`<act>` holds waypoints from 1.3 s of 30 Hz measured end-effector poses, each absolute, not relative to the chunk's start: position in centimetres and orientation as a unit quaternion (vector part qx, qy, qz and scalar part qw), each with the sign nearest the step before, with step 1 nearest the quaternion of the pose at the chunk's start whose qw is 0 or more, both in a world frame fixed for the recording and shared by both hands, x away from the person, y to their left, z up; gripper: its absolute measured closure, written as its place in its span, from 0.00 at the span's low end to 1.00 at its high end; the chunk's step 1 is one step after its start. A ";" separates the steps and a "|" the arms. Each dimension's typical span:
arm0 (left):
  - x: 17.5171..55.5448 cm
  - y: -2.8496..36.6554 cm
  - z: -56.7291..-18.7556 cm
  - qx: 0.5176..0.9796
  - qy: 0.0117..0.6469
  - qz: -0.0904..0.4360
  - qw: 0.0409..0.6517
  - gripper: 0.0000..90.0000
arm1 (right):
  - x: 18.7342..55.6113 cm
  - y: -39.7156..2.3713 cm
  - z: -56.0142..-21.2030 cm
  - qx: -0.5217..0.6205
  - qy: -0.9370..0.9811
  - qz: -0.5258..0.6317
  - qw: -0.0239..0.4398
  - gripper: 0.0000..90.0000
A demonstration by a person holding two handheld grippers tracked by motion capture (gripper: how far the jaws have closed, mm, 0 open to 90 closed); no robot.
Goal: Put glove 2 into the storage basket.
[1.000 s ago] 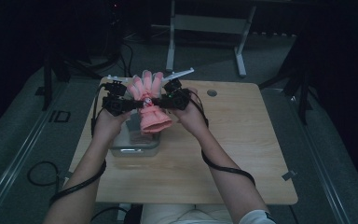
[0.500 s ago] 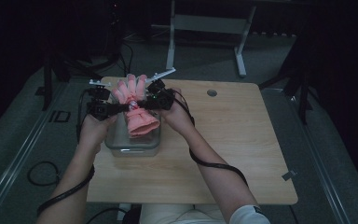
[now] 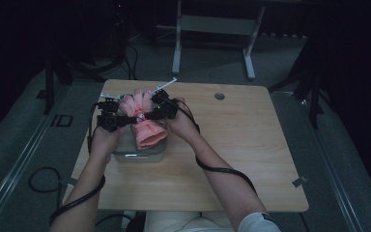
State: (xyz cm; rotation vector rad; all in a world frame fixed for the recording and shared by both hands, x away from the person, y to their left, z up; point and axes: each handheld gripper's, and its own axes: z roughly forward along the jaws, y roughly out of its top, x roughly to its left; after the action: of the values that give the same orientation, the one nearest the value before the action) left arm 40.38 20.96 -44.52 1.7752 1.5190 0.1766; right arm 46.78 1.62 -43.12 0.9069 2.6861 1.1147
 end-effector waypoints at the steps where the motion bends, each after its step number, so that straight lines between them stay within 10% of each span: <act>1: 40.5 21.0 -44.9 0.699 0.598 0.067 0.386 0.88 | 46.9 1.7 -43.5 0.299 0.882 0.361 0.047 0.75; 21: 42.1 21.4 -48.3 0.703 0.621 0.056 0.341 0.85 | 48.4 2.9 -47.7 0.309 0.889 0.338 0.027 0.74; 39: 42.8 21.0 -48.4 0.707 0.627 0.103 0.309 0.59 | 49.6 2.9 -48.0 0.325 0.882 0.340 0.029 0.61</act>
State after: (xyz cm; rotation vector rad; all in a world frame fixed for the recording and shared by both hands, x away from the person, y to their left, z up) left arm 42.75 20.96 -48.42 1.8693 1.6565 0.2722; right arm 49.62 2.89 -48.04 1.0023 2.7208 1.0504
